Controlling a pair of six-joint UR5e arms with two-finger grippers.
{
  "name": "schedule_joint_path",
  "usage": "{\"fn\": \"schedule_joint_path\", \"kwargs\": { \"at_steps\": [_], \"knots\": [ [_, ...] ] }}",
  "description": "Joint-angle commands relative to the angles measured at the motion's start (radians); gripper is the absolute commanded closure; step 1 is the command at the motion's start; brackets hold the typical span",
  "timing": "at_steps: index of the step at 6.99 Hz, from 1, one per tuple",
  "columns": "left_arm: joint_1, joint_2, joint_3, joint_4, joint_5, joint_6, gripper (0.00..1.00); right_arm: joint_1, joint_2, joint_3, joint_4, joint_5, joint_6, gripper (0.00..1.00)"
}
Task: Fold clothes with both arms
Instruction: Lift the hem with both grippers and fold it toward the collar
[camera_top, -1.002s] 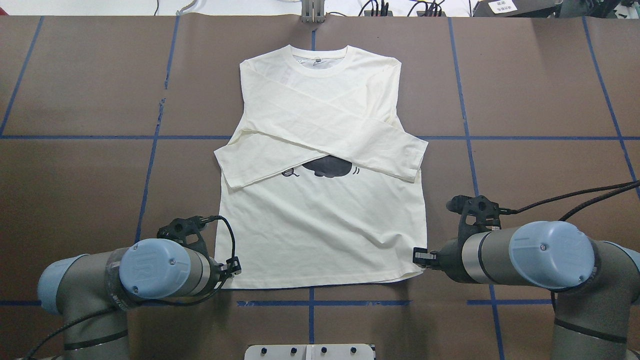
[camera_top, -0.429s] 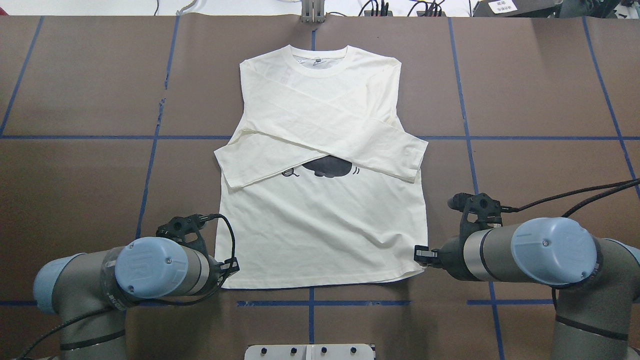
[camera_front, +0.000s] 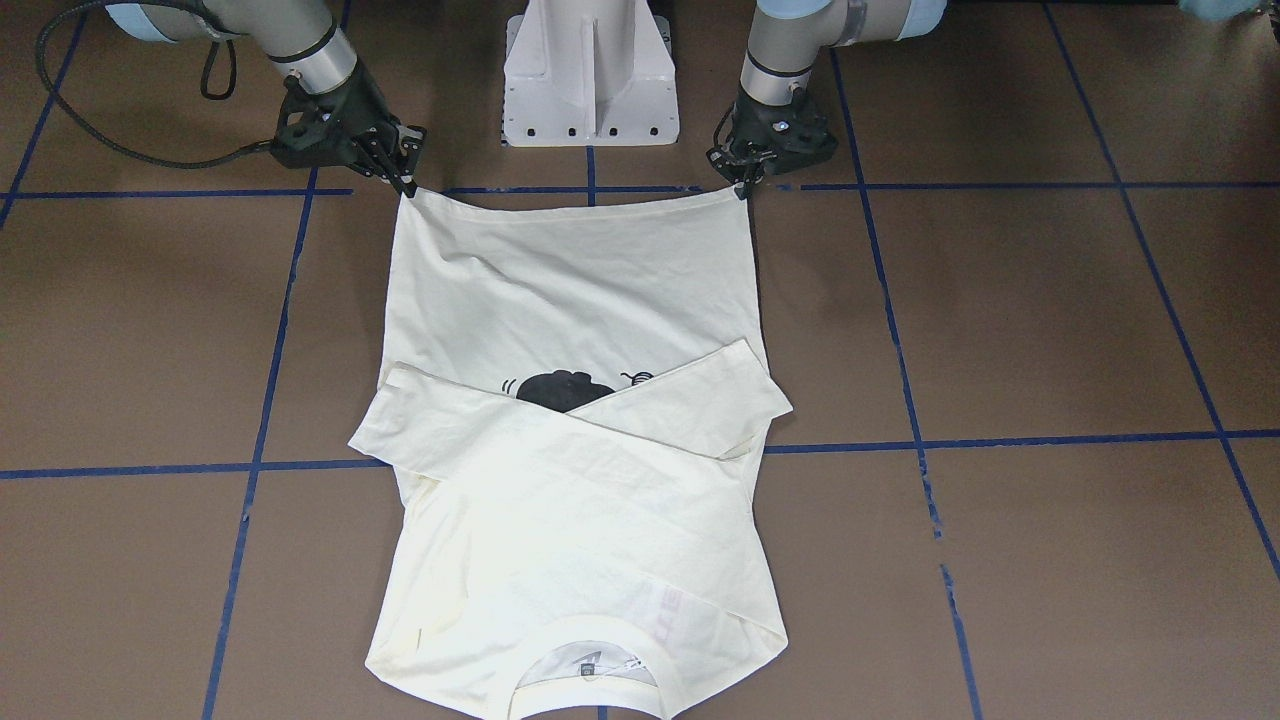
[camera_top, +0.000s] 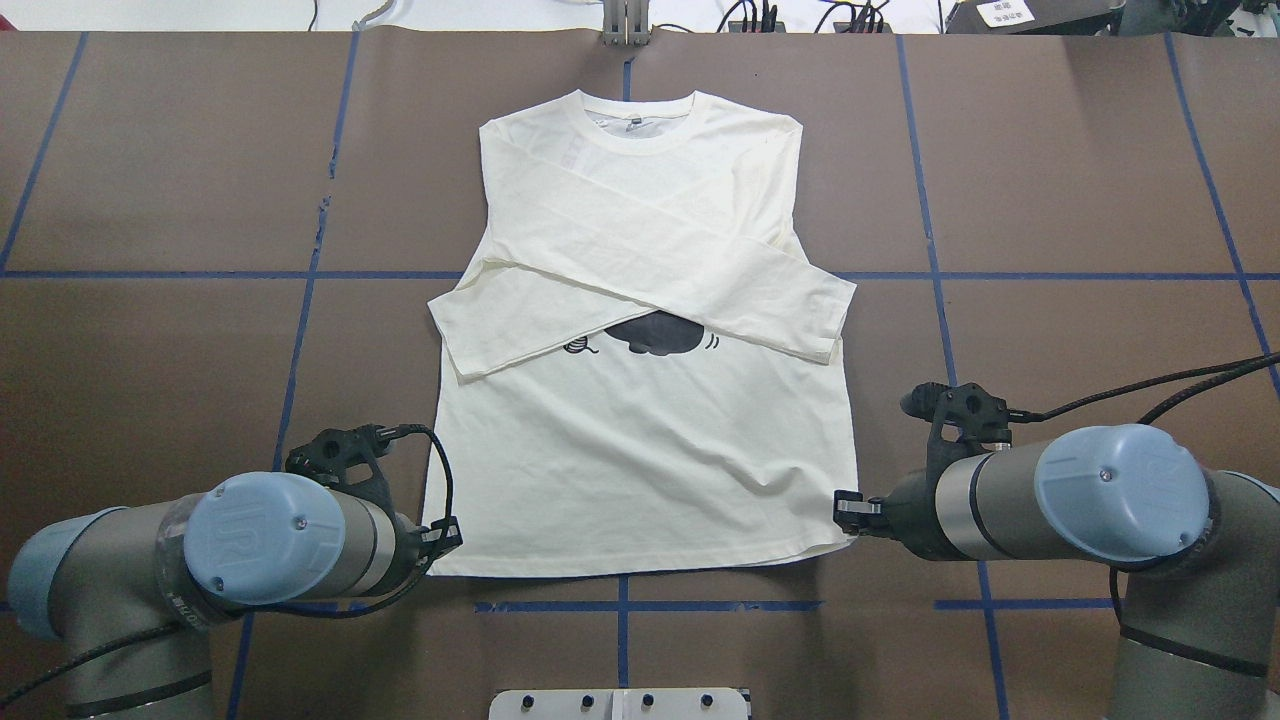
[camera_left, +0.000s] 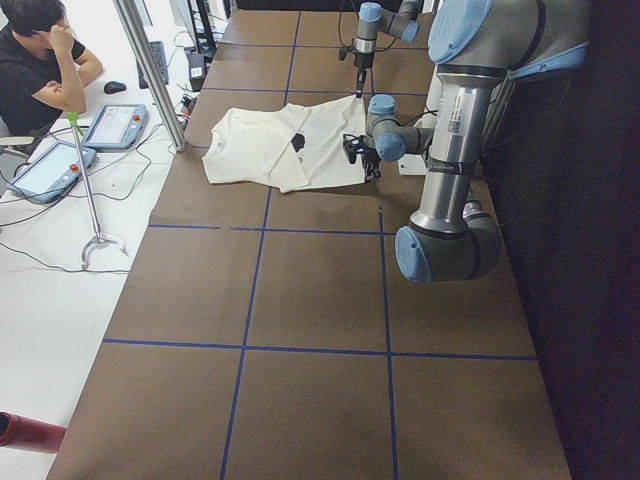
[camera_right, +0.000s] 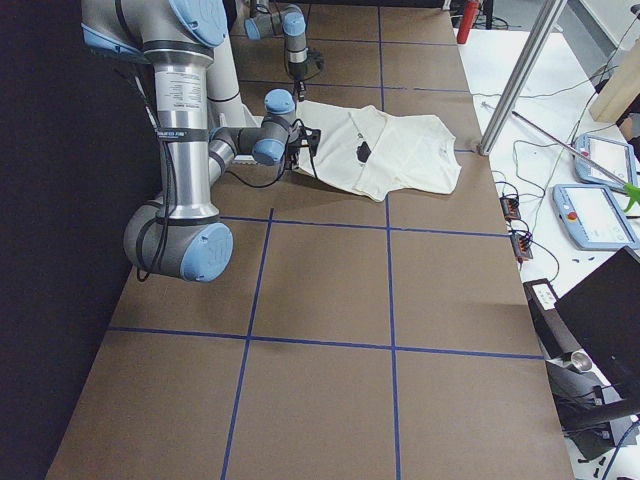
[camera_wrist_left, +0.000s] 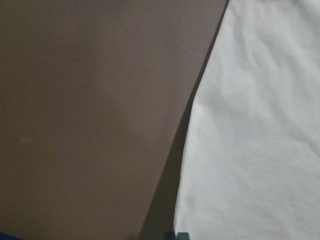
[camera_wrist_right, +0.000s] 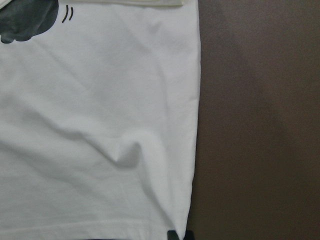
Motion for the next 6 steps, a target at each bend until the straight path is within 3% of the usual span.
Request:
{"fn": "schedule_joint_path", "kwargs": {
  "at_steps": [1, 3, 6],
  "knots": [
    [0.028, 0.085, -0.102, 0.020, 0.007, 0.028, 1.00, 0.007, -0.072, 0.068, 0.000, 0.037, -0.002, 1.00],
    [0.121, 0.232, -0.277, 0.020, 0.007, 0.103, 1.00, -0.019, -0.123, 0.131, -0.002, 0.108, -0.001, 1.00],
    [0.145, 0.210, -0.341, 0.020, -0.010, 0.108, 1.00, -0.039, -0.130, 0.176, 0.000, 0.178, -0.001, 1.00]
  ]
}}
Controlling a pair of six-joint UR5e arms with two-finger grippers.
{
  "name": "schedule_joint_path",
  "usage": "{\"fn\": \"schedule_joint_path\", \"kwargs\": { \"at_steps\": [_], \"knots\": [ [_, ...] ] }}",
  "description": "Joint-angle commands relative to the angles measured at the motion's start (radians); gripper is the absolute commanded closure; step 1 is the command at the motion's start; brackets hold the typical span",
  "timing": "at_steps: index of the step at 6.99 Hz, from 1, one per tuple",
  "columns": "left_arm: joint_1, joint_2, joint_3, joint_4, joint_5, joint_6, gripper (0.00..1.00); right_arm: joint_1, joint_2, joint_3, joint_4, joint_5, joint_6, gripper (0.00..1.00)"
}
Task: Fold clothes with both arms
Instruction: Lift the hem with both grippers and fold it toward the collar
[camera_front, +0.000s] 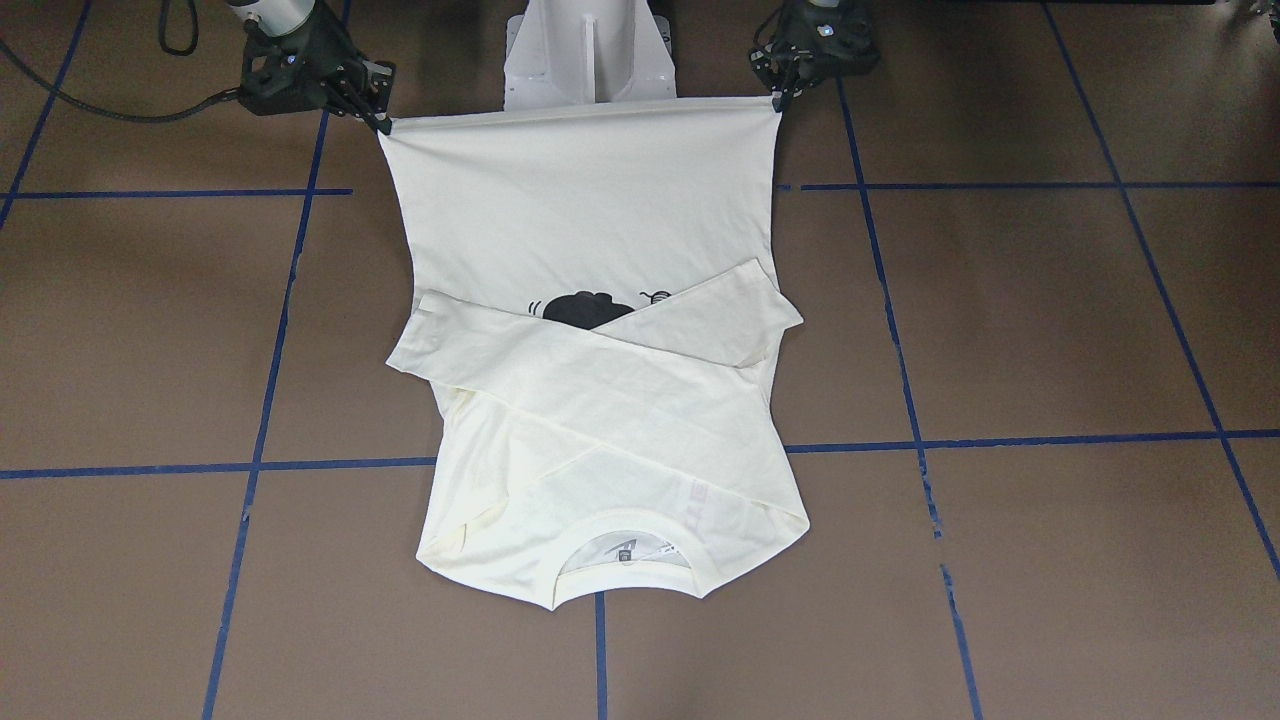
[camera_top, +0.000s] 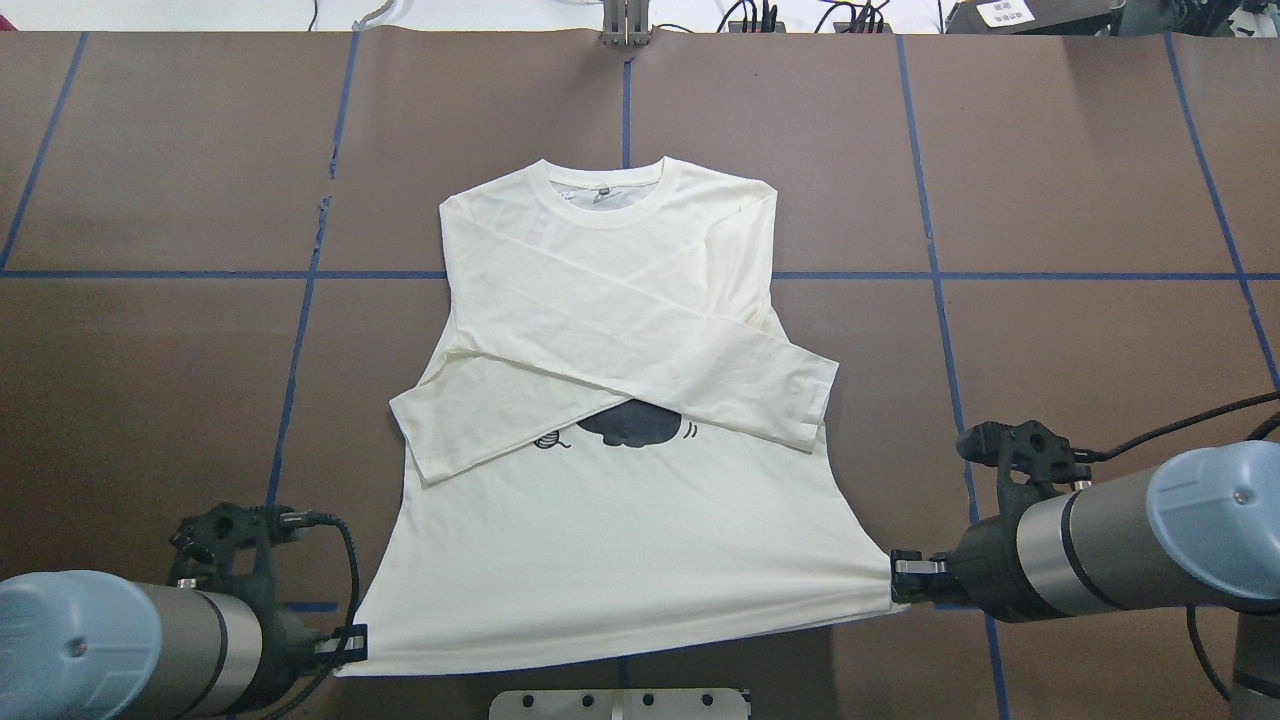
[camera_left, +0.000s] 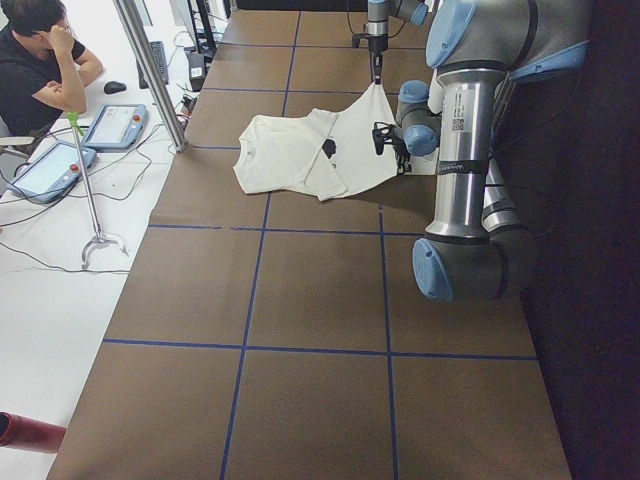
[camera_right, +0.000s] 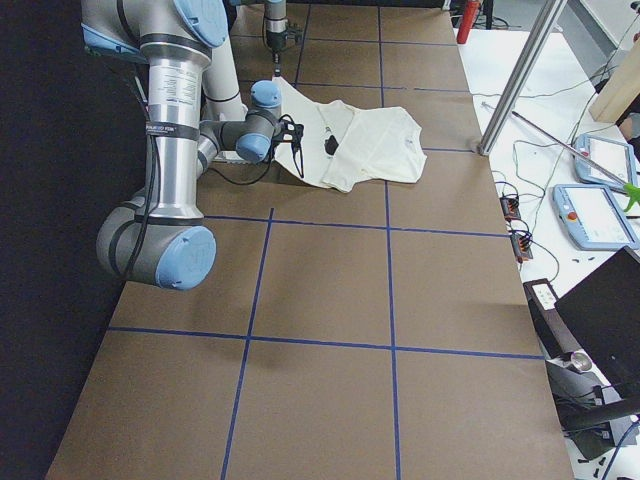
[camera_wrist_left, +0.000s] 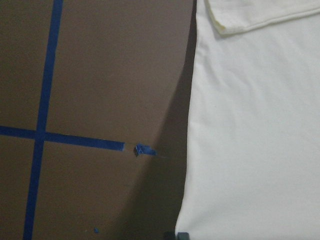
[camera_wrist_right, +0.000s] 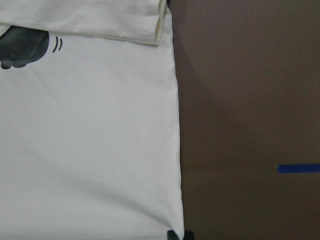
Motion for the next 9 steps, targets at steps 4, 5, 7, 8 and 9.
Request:
{"fn": "schedule_joint_path", "kwargs": {
  "at_steps": [4, 5, 7, 8, 9],
  "knots": [
    [-0.429, -0.131, 0.095, 0.004, -0.214, 0.241, 1.00, 0.314, 0.263, -0.239, 0.004, 0.058, -0.202, 1.00],
    [-0.497, -0.198, 0.199, 0.005, -0.219, 0.255, 1.00, 0.384, 0.344, -0.333, 0.004, 0.097, -0.204, 1.00],
    [-0.591, -0.354, 0.420, 0.002, -0.219, 0.259, 1.00, 0.470, 0.511, -0.563, 0.006, 0.098, -0.206, 1.00],
    [-0.627, -0.401, 0.506, -0.014, -0.219, 0.260, 1.00, 0.484, 0.563, -0.636, 0.006, 0.095, -0.209, 1.00],
    [-0.669, -0.436, 0.585, -0.045, -0.219, 0.277, 1.00, 0.505, 0.626, -0.723, 0.006, 0.095, -0.209, 1.00]
  ]
}}
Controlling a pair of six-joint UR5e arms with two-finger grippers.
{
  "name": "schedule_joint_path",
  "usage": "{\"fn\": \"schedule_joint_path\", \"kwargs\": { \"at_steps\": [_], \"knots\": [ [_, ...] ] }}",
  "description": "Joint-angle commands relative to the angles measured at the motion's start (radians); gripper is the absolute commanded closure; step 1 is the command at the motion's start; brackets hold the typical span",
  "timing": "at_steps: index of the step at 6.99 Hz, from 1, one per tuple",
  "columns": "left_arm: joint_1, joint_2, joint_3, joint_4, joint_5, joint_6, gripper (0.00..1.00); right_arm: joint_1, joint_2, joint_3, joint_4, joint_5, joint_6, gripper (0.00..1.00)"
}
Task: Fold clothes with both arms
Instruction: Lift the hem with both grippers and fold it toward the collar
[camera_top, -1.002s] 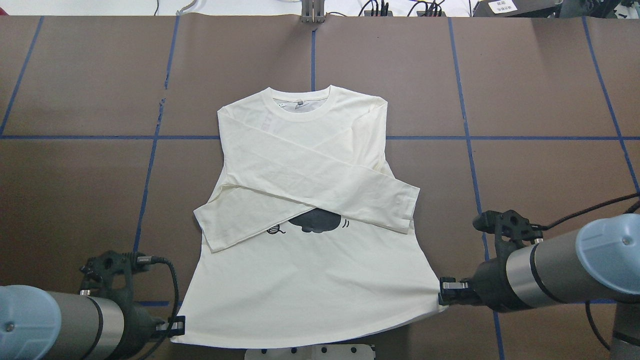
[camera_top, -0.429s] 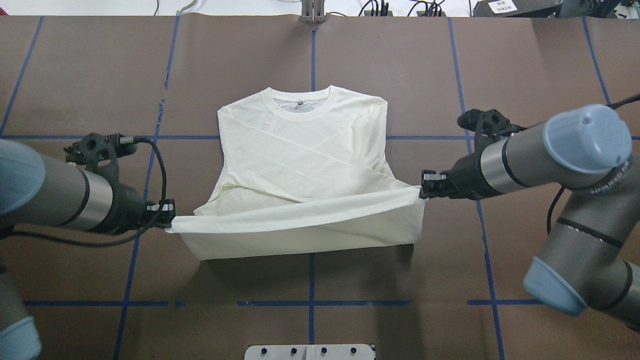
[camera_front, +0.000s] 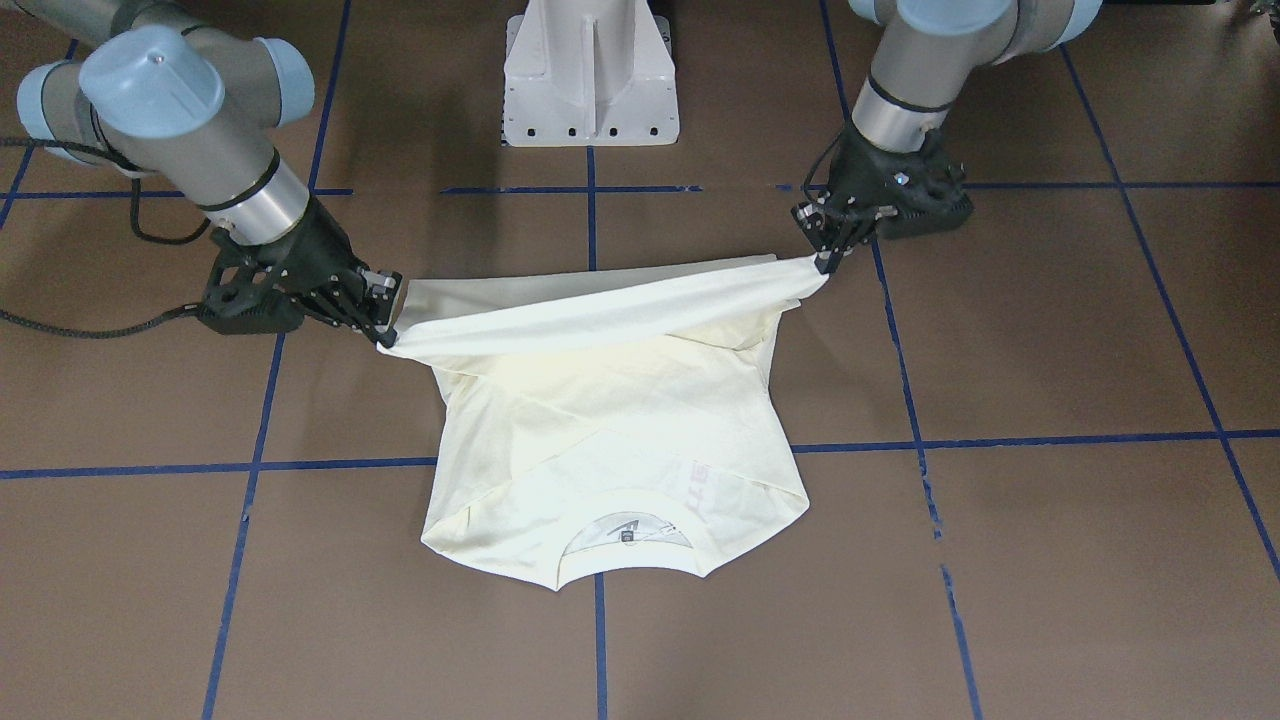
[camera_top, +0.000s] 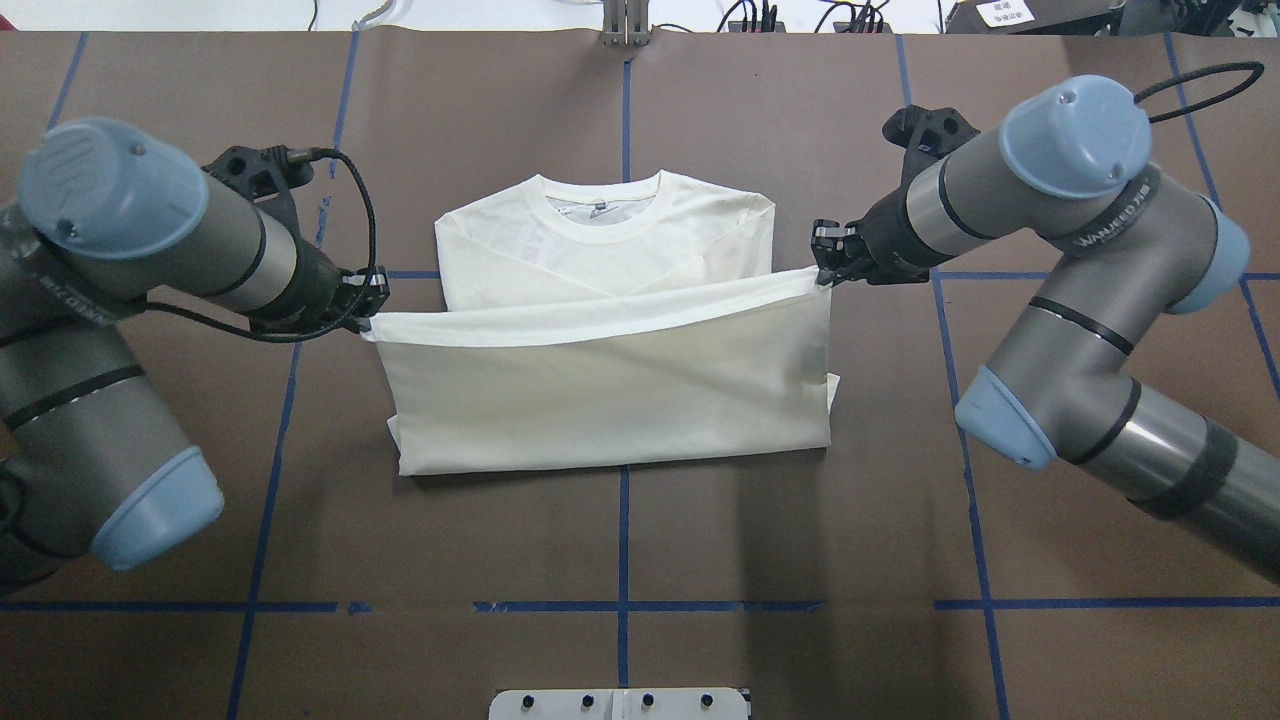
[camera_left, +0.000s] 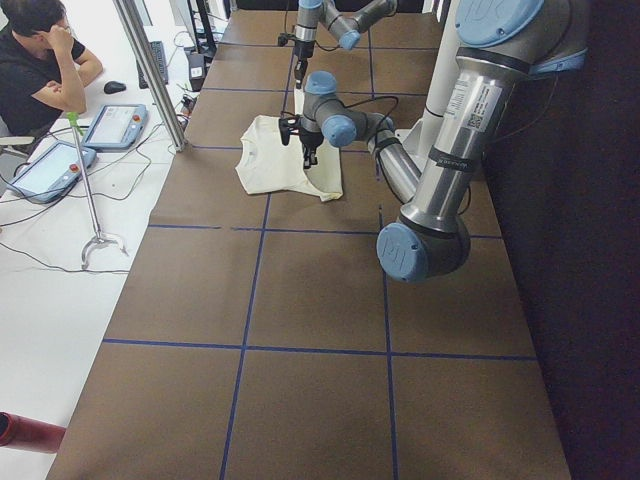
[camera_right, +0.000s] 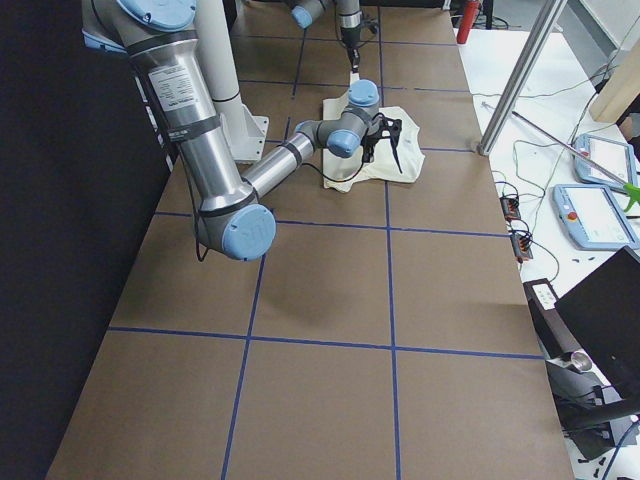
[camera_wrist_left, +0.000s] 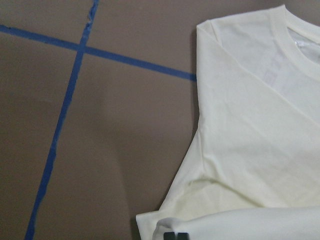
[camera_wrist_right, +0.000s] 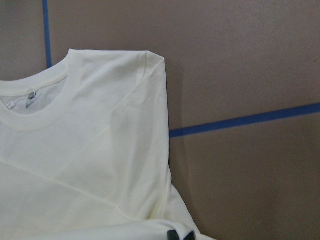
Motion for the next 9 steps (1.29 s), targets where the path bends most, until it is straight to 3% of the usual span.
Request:
{"fn": "schedule_joint_path", "kwargs": {
  "at_steps": [1, 3, 4, 7, 9],
  "knots": [
    [-0.075, -0.074, 0.205, -0.109, 0.000, 0.024, 1.00, 0.043, 0.133, -0.198, 0.002, -0.002, -0.001, 1.00],
    [-0.104, -0.109, 0.427, -0.341, 0.001, 0.027, 1.00, 0.049, 0.212, -0.350, 0.006, -0.008, -0.003, 1.00],
    [-0.106, -0.120, 0.483, -0.394, 0.001, 0.028, 1.00, 0.049, 0.212, -0.385, 0.067, -0.011, -0.001, 1.00],
    [-0.103, -0.153, 0.485, -0.378, 0.001, 0.017, 1.00, 0.048, 0.275, -0.465, 0.094, -0.013, -0.001, 1.00],
    [-0.100, -0.157, 0.491, -0.379, 0.001, 0.014, 1.00, 0.048, 0.276, -0.465, 0.097, -0.013, -0.001, 1.00]
  ]
}}
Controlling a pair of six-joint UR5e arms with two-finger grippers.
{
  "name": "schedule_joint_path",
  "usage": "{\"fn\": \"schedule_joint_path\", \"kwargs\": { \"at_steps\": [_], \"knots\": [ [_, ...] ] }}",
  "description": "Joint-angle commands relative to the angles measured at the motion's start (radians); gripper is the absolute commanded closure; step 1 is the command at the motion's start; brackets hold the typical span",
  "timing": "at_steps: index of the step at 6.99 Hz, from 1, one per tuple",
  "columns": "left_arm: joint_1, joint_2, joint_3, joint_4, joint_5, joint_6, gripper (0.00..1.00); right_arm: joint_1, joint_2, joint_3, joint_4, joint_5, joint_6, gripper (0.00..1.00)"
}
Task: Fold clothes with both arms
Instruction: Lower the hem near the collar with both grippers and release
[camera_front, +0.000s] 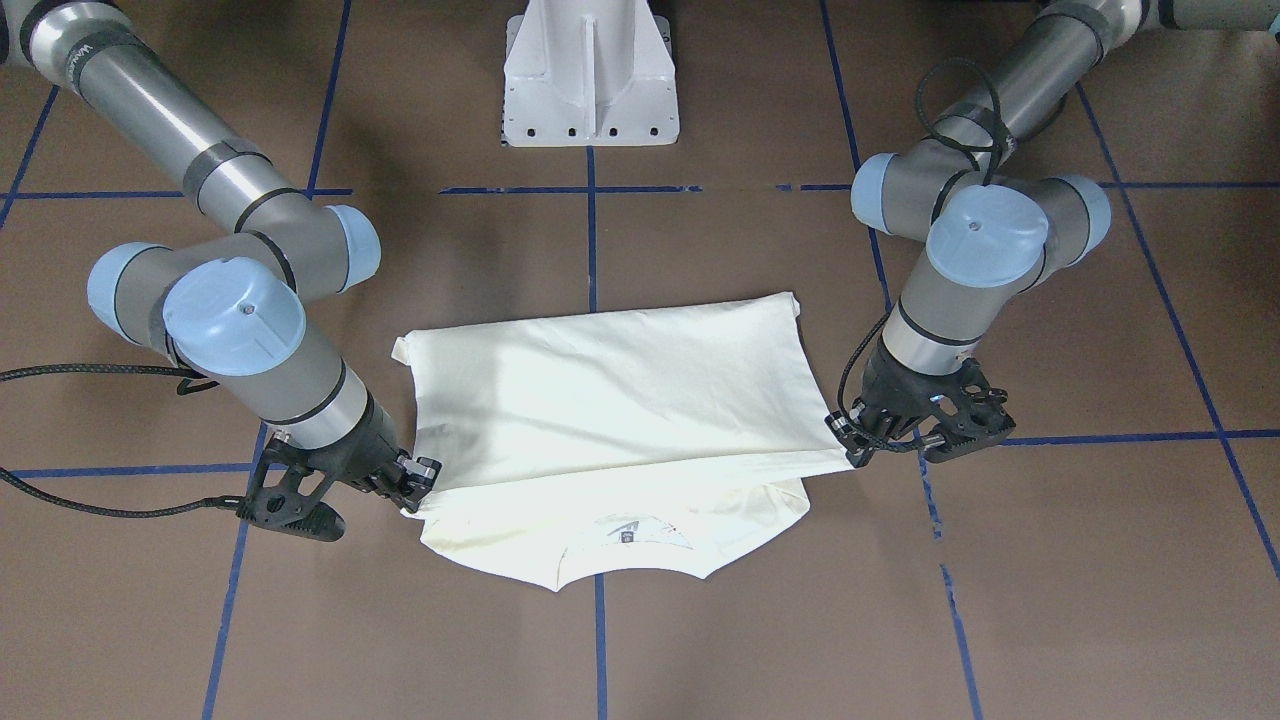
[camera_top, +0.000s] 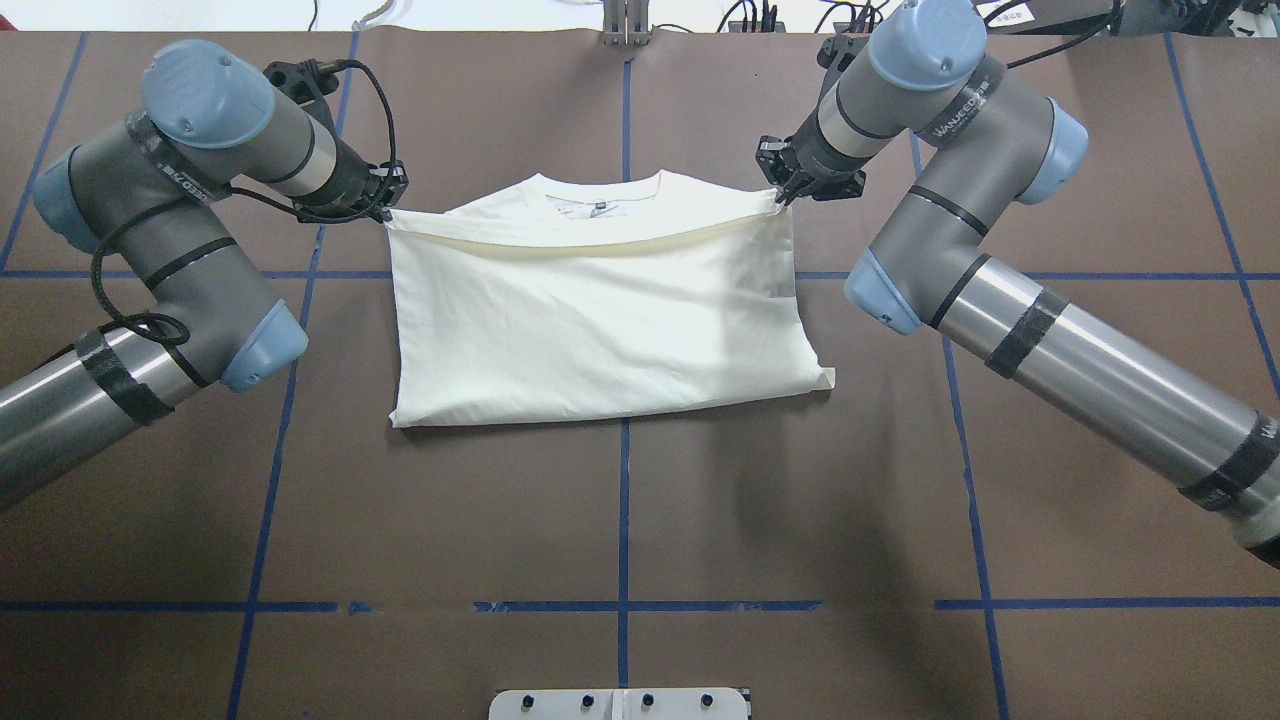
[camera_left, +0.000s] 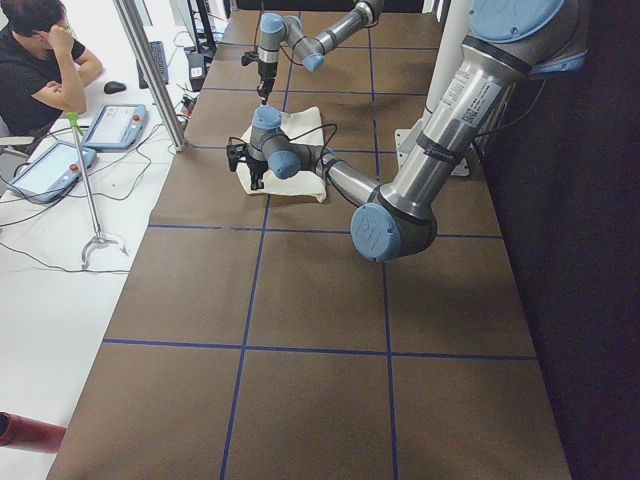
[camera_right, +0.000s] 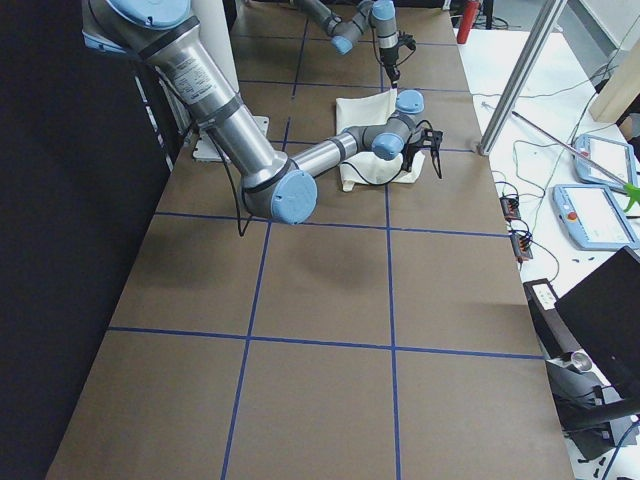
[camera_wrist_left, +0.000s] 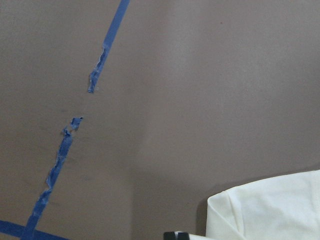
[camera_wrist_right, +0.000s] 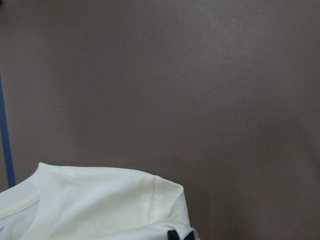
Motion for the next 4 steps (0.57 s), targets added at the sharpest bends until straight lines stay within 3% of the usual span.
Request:
{"fn": "schedule_joint_path", "kwargs": {
  "at_steps": [1, 4],
  "knots": [
    [0.003, -0.005, 0.006, 0.000, 0.000, -0.004, 1.00, 0.001, 0.004, -0.004, 0.002, 0.000, 0.000, 1.00],
    [0.005, -0.040, 0.067, -0.012, 0.000, -0.006, 1.00, 0.029, 0.020, -0.030, 0.001, 0.001, 0.000, 1.00]
  ]
}}
